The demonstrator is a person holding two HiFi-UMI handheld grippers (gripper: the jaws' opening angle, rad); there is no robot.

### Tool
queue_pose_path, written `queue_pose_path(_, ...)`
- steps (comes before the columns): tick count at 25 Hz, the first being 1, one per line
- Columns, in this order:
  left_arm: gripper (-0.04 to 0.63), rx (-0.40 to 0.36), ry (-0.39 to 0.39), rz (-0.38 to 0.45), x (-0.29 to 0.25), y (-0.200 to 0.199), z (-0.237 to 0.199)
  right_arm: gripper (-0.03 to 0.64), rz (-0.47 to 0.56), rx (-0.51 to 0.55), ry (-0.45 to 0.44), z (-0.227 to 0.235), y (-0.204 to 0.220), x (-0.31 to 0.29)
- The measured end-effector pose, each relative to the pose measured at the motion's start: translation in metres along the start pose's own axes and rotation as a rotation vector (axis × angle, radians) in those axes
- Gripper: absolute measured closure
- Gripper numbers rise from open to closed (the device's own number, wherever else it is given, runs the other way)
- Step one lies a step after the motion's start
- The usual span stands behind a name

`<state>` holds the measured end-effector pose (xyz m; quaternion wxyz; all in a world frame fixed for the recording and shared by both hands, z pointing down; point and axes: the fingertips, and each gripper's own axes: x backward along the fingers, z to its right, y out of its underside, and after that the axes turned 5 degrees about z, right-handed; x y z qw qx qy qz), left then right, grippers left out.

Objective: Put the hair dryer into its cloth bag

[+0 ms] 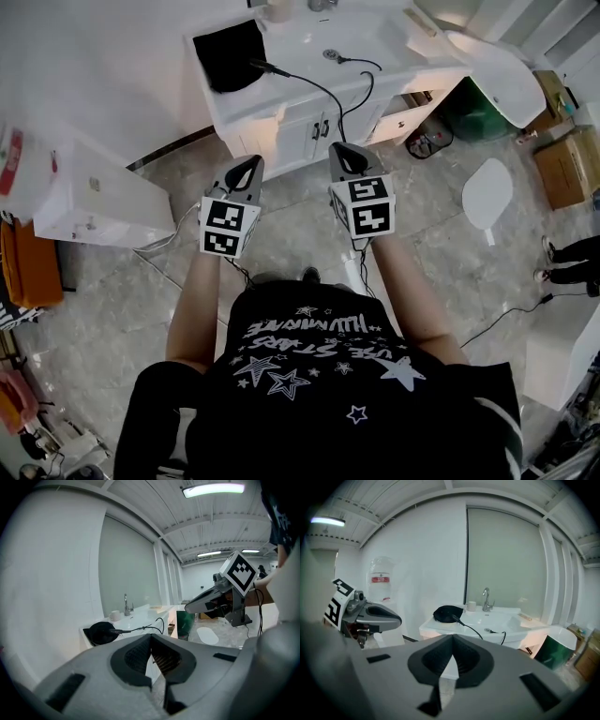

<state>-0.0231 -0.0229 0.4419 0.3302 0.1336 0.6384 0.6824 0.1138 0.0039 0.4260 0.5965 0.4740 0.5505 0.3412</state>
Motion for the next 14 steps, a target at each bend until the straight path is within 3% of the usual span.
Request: queue_pose_path(14, 0.586, 0.054, 0.073, 0.003, 0.027, 0.017, -0.057, 0.611, -0.037, -0.029, 0.072, -0.05, -0.013, -0.026)
